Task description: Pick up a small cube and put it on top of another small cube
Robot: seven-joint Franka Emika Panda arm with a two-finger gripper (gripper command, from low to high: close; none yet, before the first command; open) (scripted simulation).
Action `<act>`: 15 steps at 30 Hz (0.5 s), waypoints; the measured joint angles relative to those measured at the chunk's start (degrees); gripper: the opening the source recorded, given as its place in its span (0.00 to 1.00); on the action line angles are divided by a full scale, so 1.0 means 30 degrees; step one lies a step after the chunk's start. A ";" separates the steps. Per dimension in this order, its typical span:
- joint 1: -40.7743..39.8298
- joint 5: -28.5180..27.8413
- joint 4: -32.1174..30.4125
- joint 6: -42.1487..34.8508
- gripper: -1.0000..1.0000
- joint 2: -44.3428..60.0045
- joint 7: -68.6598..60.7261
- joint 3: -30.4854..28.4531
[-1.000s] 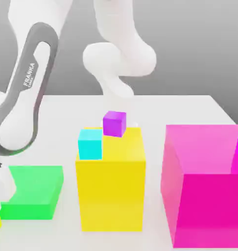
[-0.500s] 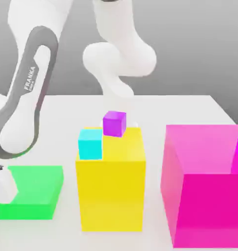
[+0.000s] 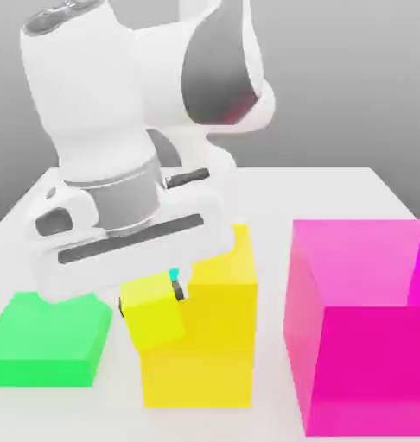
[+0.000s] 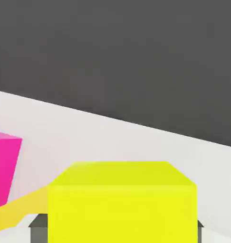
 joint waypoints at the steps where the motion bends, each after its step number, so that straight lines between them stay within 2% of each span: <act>1: 0.0086 -0.0493 -0.0216 -0.0359 0.00 -0.0696 0.0607 0.0348; 5: -0.0034 -0.1965 -0.1288 -0.1760 0.00 -0.3443 0.3494 0.1624; 15: -0.2069 -0.3203 -0.4498 -0.5219 0.00 -1.0269 1.0924 0.4168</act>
